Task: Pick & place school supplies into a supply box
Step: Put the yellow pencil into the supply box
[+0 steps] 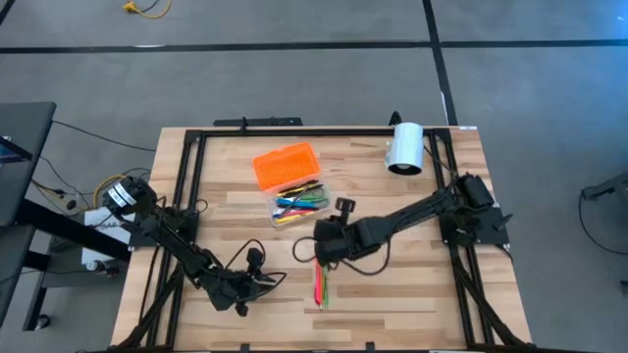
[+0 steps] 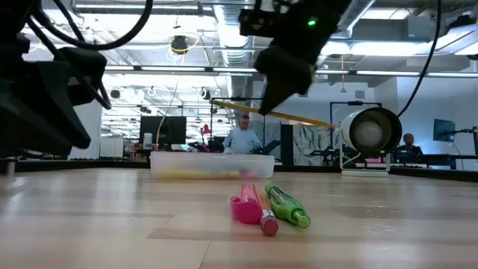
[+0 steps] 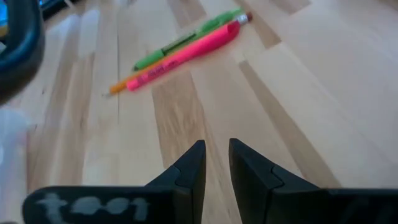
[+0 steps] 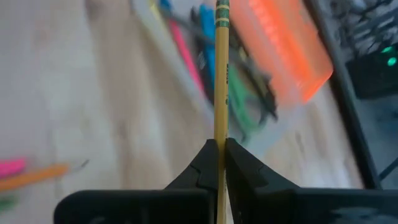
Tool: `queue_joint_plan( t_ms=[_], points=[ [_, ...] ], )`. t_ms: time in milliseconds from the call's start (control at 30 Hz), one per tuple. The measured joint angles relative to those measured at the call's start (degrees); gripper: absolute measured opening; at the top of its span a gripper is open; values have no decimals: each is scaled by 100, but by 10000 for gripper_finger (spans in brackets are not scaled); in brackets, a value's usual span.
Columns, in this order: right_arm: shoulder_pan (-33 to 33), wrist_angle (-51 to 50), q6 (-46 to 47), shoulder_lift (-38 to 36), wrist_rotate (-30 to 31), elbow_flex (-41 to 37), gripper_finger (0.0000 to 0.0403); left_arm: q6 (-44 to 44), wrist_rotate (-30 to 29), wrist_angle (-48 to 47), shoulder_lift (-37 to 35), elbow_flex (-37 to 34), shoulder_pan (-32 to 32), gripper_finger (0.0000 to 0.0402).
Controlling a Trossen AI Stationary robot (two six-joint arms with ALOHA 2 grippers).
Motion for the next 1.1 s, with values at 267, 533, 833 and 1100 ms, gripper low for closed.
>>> queue_joint_plan(
  t_ms=[267,533,833,1100],
  points=[
    [-632,1178,-1547,0,-44,0,1,-115,-7,-62,0,0,-165,61],
    [-1379,2232,-2666,0,-1030,0,1,-115,-20,-70,0,0,-247,61],
    [-2070,2670,-3007,0,-2260,-16,1,-87,-26,-78,0,0,-247,61],
    [-2188,2708,-3034,2,-2586,-290,1,-41,-48,-103,0,0,-247,61]
  ],
)
